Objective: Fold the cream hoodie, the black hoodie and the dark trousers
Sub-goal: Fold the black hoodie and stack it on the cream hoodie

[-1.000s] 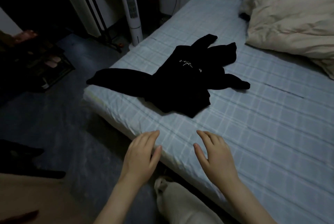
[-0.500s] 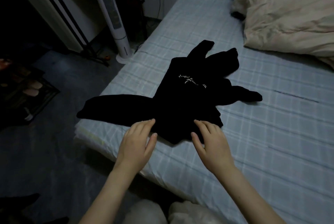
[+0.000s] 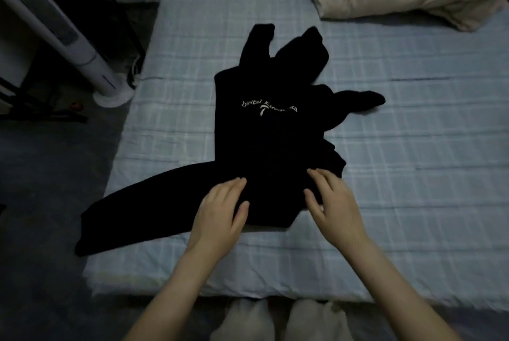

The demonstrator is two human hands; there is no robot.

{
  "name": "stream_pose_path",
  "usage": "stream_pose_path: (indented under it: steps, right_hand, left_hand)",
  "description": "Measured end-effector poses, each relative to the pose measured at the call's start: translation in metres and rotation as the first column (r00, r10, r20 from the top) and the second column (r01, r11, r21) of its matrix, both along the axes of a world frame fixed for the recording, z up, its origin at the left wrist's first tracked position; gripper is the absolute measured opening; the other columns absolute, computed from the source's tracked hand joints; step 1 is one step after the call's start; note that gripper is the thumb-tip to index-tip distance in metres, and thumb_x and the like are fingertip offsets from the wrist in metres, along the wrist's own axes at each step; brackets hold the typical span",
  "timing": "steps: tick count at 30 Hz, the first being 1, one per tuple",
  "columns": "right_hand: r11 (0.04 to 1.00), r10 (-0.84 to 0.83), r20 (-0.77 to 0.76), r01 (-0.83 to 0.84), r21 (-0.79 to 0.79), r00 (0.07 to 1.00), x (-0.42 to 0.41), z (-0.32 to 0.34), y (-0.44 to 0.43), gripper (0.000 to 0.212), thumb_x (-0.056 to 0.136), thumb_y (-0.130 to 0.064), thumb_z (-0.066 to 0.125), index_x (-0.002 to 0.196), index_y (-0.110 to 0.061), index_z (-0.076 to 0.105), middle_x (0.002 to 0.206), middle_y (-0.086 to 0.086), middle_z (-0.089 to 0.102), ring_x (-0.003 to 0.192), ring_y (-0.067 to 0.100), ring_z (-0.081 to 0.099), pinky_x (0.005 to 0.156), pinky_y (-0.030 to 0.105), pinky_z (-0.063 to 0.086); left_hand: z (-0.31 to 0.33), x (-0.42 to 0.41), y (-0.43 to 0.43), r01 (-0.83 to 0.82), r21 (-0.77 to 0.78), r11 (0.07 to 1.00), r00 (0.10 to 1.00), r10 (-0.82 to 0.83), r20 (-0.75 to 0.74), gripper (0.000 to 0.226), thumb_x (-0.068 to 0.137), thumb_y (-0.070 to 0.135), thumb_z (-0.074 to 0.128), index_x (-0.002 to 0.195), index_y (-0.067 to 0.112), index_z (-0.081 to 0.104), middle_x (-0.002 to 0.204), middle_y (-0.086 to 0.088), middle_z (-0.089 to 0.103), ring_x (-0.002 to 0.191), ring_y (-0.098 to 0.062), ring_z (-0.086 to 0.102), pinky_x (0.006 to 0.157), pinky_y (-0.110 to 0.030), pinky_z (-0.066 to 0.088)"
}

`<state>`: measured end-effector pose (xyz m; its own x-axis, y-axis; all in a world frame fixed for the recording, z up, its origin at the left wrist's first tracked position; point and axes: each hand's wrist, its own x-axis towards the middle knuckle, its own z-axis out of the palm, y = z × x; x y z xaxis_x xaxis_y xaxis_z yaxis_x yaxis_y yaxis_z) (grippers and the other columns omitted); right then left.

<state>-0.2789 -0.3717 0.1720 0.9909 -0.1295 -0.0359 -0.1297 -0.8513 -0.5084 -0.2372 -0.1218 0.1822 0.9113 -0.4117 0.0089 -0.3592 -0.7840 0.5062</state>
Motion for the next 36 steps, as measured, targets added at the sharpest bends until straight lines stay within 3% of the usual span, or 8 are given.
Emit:
stream_pose_path:
  steps: [7, 13, 18, 23, 27, 31, 33, 36]
  right_hand:
    - [0.993, -0.119, -0.062, 0.119, -0.001, 0.991, 0.056, -0.086, 0.026, 0.049, 0.100, -0.028, 0.052, 0.146, -0.013, 0.046, 0.151, 0.013, 0.043, 0.137, 0.031, 0.042, 0.111, 0.045, 0.039]
    - [0.974, -0.125, -0.149, 0.093, -0.205, 0.981, 0.093, -0.205, 0.049, 0.058, 0.099, -0.047, 0.027, 0.154, -0.030, 0.033, 0.159, 0.009, 0.034, 0.146, 0.037, 0.028, 0.116, 0.058, 0.027]
    - [0.954, -0.109, -0.079, 0.082, -0.289, 0.991, 0.085, -0.279, 0.048, 0.058, 0.102, -0.047, 0.027, 0.158, -0.033, 0.017, 0.164, 0.004, 0.023, 0.150, 0.031, 0.023, 0.118, 0.057, 0.018]
    - [0.959, -0.100, 0.015, 0.101, -0.266, 0.995, 0.082, -0.271, 0.041, 0.055, 0.102, -0.048, 0.034, 0.155, -0.034, 0.028, 0.161, 0.005, 0.030, 0.147, 0.030, 0.028, 0.116, 0.055, 0.022]
    - [0.915, -0.376, 0.031, 0.377, -0.144, 0.926, 0.052, -0.251, 0.040, 0.056, 0.096, -0.038, 0.059, 0.149, -0.038, 0.040, 0.155, 0.019, 0.030, 0.129, 0.035, 0.027, 0.099, 0.058, 0.037]
    - [0.926, -0.348, -0.142, 0.364, 0.101, 0.927, 0.033, -0.242, 0.036, 0.066, 0.095, -0.032, 0.064, 0.151, -0.045, 0.031, 0.149, 0.017, 0.026, 0.126, 0.033, 0.033, 0.100, 0.035, 0.034]
    - [0.902, -0.339, -0.162, 0.370, 0.225, 0.927, 0.032, -0.239, 0.030, 0.069, 0.093, -0.027, 0.067, 0.150, -0.046, 0.032, 0.144, 0.010, 0.027, 0.120, 0.021, 0.040, 0.099, 0.020, 0.032]
    - [0.846, -0.349, -0.189, 0.395, 0.358, 0.918, 0.035, -0.235, 0.027, 0.070, 0.089, -0.023, 0.072, 0.145, -0.048, 0.038, 0.131, 0.002, 0.033, 0.101, 0.001, 0.043, 0.085, -0.003, 0.033]
  left_hand:
    - [-0.096, 0.088, -0.003, 0.054, 0.140, 0.989, 0.997, -0.046, -0.057, 0.063, 0.096, 0.050, 0.027, 0.153, 0.024, 0.029, 0.159, -0.005, 0.029, 0.148, -0.028, 0.021, 0.121, -0.046, 0.019]
    - [-0.227, 0.107, -0.028, 0.060, 0.313, 0.948, 0.989, -0.014, -0.149, 0.061, 0.095, 0.057, 0.014, 0.154, 0.039, 0.016, 0.163, 0.001, 0.016, 0.150, -0.028, 0.009, 0.119, -0.059, 0.010]
    - [-0.287, 0.097, -0.031, 0.026, 0.303, 0.953, 0.999, -0.017, -0.033, 0.057, 0.099, 0.052, 0.018, 0.155, 0.037, 0.017, 0.163, 0.000, 0.015, 0.150, -0.029, 0.012, 0.117, -0.061, 0.010]
    - [-0.282, 0.100, -0.025, 0.019, 0.158, 0.987, 0.999, -0.014, -0.032, 0.053, 0.101, 0.049, 0.020, 0.153, 0.038, 0.023, 0.162, 0.003, 0.019, 0.150, -0.025, 0.013, 0.120, -0.054, 0.007]
    - [-0.267, 0.100, -0.003, -0.251, 0.038, 0.967, 0.963, 0.254, -0.089, 0.050, 0.101, 0.041, 0.043, 0.148, 0.026, 0.038, 0.158, -0.011, 0.026, 0.145, -0.030, 0.019, 0.118, -0.050, 0.020]
    - [-0.257, 0.101, 0.003, -0.360, -0.013, 0.933, 0.916, 0.350, -0.195, 0.056, 0.096, 0.042, 0.053, 0.148, 0.028, 0.038, 0.158, -0.016, 0.021, 0.144, -0.029, 0.013, 0.116, -0.043, 0.020]
    - [-0.257, 0.101, 0.004, -0.422, -0.019, 0.907, 0.888, 0.408, -0.212, 0.057, 0.095, 0.044, 0.054, 0.148, 0.033, 0.036, 0.158, -0.018, 0.018, 0.144, -0.031, 0.012, 0.116, -0.045, 0.019]
    - [-0.257, 0.100, 0.008, -0.539, -0.055, 0.840, 0.805, 0.495, -0.328, 0.054, 0.093, 0.041, 0.059, 0.144, 0.037, 0.041, 0.155, -0.018, 0.023, 0.143, -0.032, 0.014, 0.115, -0.043, 0.022]
